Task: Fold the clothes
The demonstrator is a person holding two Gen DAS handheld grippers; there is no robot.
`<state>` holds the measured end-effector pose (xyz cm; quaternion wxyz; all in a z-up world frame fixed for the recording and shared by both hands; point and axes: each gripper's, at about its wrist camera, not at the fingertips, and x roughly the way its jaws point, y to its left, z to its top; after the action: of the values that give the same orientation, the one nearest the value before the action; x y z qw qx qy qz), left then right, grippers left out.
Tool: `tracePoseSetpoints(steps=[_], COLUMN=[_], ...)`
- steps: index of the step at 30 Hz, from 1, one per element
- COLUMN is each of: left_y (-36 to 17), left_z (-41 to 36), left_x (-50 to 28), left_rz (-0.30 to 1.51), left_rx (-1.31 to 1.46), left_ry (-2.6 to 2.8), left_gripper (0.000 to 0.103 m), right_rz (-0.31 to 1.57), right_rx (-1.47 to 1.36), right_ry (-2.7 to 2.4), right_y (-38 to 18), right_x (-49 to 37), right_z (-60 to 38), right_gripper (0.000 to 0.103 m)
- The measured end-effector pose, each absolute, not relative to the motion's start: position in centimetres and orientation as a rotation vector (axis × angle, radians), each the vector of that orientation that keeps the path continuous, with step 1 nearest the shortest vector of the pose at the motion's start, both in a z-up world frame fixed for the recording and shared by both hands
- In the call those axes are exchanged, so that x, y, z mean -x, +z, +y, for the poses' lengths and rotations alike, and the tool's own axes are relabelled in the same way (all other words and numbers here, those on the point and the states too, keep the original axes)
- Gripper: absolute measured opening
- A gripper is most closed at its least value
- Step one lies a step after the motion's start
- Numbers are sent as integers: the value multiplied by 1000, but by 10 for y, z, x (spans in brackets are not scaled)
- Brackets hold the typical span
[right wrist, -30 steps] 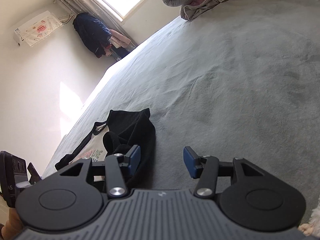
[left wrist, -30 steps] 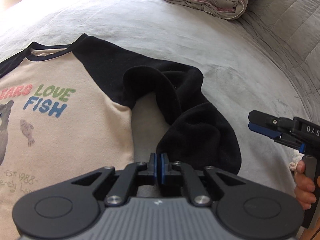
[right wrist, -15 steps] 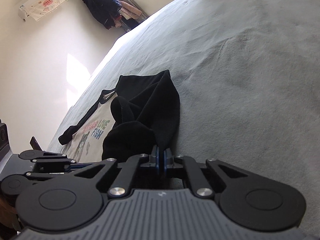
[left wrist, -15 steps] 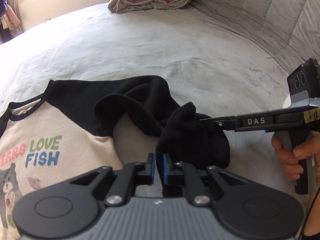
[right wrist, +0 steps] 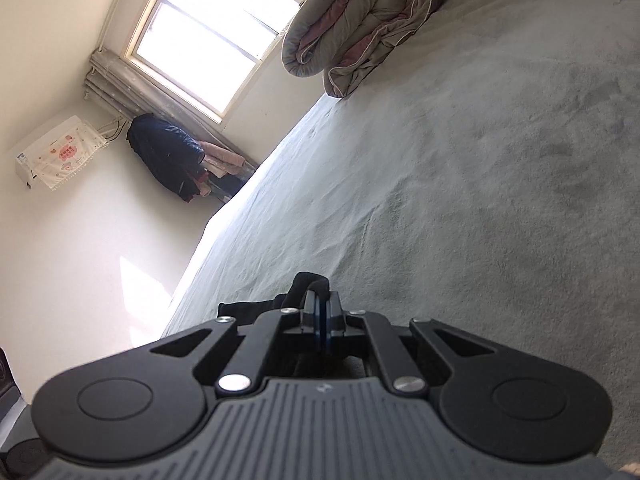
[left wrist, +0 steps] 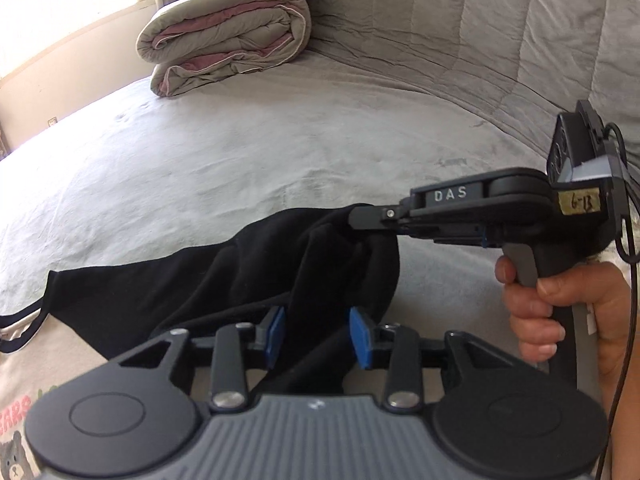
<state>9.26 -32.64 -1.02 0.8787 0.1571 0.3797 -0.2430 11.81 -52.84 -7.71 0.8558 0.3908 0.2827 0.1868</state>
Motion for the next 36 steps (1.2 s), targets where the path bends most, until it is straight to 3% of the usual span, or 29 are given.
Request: tracePoseSetpoints(steps=[6,8,10,17,19,20,27,36], left_y=[-51,-57,-53,-42,-40,-38,-17,-23], left_z=[-355,-355,-356,-344,-348,-352,-382,-414], left_x=[-100,-107,-117,-159,-165,-168,-195,-227], left_rz=[872,889,926,1107,1126,1128,1085,1112], left_rx=[-482,-446,-375,134,256,306,517,643], left_ry=[-494,-475,-460,-567,-594,-606,-633,-604], left_gripper=[40,19,5,5,5,5,5,5], right_rz=[612,612,605,467,427,405,269,246], right_rx=[-833,-835,-836,-767,-726,-701,-603,-567], right_ry=[378,382,382,279,215,182,-1,-122], right_y=[-79,-78,-75,-49,-43,-40,-26,-29], right_x=[-118,-117,-115,-98,-92,-89,-69,-66], right_z=[-528,-528,-530,-552,-557,-559,-575,-593], right_gripper=[4,5,12,21,52,54,55,54])
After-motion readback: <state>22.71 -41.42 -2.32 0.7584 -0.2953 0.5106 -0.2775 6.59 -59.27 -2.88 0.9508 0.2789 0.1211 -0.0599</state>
